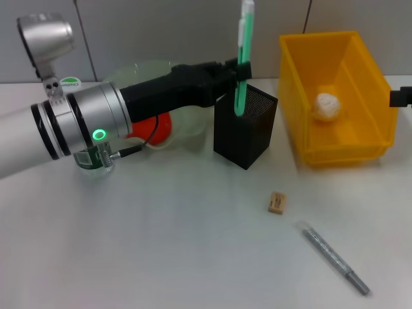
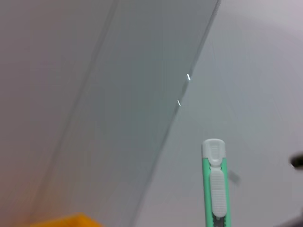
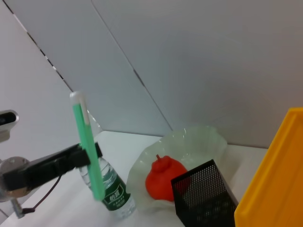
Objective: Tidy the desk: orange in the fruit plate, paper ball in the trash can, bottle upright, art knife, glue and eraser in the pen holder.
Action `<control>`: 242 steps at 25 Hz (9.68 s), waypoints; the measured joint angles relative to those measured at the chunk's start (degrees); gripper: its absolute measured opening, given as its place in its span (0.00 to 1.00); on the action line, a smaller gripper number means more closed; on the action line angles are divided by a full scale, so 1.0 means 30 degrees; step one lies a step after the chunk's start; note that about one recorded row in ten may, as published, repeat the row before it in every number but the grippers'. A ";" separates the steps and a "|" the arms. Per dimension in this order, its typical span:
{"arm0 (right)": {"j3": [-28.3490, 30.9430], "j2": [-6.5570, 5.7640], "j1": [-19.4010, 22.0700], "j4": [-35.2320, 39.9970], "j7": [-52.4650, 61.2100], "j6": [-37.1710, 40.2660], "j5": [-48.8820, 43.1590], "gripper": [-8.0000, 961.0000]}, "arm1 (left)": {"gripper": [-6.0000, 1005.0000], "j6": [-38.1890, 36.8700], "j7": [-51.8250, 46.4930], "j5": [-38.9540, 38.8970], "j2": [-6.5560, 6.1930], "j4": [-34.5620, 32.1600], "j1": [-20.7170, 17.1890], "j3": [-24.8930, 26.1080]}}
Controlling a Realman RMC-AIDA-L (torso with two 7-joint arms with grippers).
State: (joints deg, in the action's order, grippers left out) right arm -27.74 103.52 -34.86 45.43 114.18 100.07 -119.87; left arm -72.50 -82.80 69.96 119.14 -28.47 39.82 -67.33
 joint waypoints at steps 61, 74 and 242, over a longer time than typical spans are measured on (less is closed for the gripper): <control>-0.1971 0.1882 -0.1214 -0.0953 -0.1815 -0.2801 -0.1000 0.77 | 0.20 0.9779 1.6557 -2.4228 0.0012 0.1373 0.1459 -1.7228; -0.1274 0.2876 -0.0126 -0.1017 -0.5877 -0.2801 0.1642 0.77 | 0.20 0.7687 1.6573 -2.4171 0.0012 0.1311 -0.0080 -1.7363; -0.1708 0.5454 -0.2063 -1.7250 -2.7294 -0.4206 1.3564 0.14 | 0.78 0.5459 2.6907 -3.1043 0.0011 -0.0910 -0.4633 -2.3756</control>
State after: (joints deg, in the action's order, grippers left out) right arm -32.87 119.88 -41.04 -6.32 32.30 87.45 -79.18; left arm -56.12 -2.08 -23.17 119.18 -31.20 25.93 -138.60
